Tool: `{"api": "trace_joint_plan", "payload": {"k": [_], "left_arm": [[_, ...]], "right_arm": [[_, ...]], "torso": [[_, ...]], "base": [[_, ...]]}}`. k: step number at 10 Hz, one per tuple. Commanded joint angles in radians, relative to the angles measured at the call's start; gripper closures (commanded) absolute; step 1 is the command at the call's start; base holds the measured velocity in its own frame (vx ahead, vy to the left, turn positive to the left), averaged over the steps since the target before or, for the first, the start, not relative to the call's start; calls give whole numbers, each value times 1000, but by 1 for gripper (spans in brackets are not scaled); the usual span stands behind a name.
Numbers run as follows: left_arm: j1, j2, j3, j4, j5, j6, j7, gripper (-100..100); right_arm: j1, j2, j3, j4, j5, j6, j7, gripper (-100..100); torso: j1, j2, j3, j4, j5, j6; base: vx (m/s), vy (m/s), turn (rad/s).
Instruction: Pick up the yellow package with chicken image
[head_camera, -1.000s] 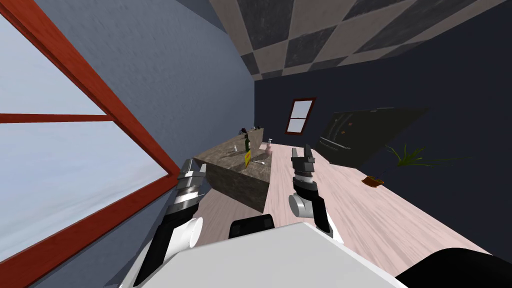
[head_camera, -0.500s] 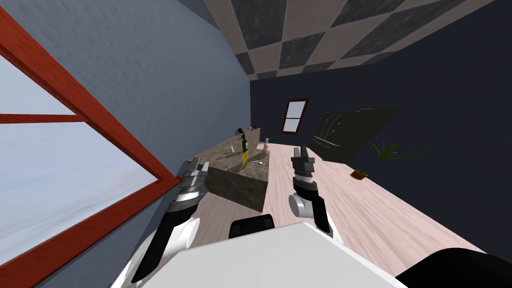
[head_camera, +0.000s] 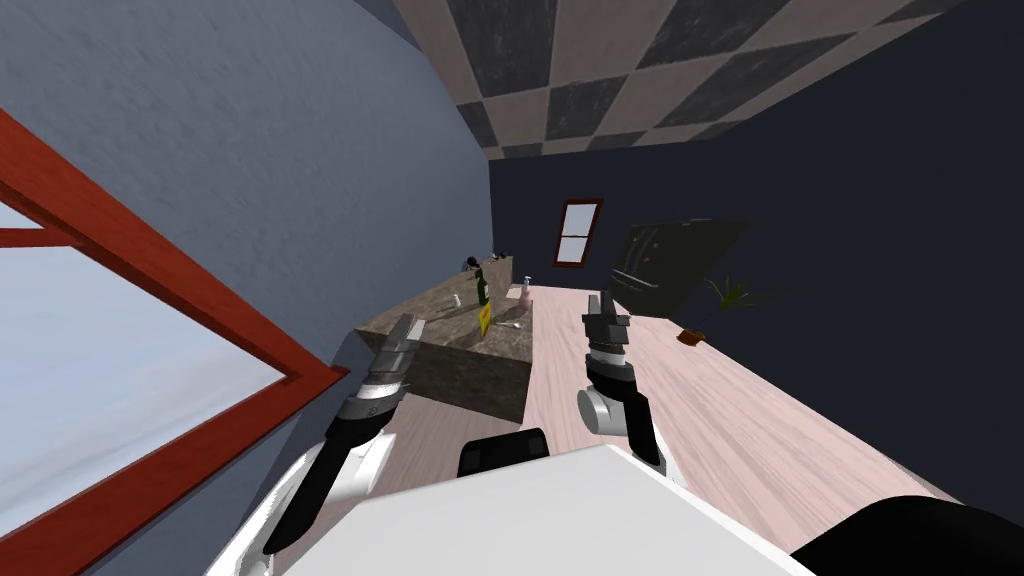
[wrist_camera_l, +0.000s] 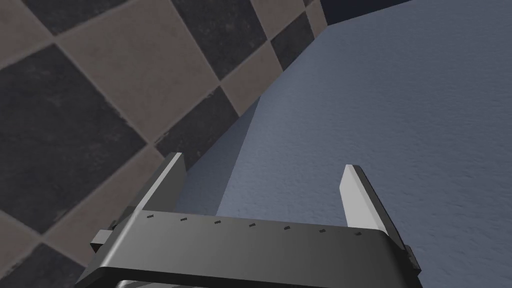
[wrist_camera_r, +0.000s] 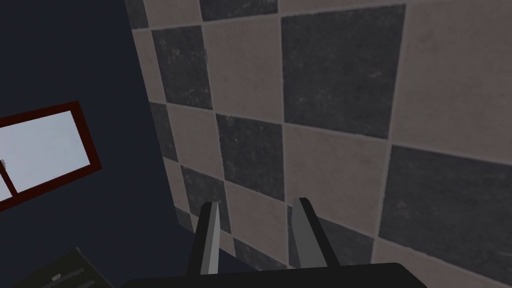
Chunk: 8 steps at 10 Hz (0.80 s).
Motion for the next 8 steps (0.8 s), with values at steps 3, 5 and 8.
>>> {"api": "trace_joint_plan", "payload": {"k": [3, 5, 8], "left_arm": [[-28, 79, -15, 25, -34, -52, -44, -100], [-46, 132, -25, 38, -58, -86, -73, -100], [-83, 224, -47, 67, -110, -160, -135, -100]], "right_arm": [[0, 0, 0, 0, 0, 0, 0, 0], [0, 0, 0, 0, 0, 0, 0, 0], [0, 0, 0, 0, 0, 0, 0, 0]], "torso": [[0, 0, 0, 0, 0, 0], [1, 0, 0, 0, 0, 0], [0, 0, 0, 0, 0, -1]], "base": [[5, 28, -130], [5, 33, -153], [2, 29, -184]]}}
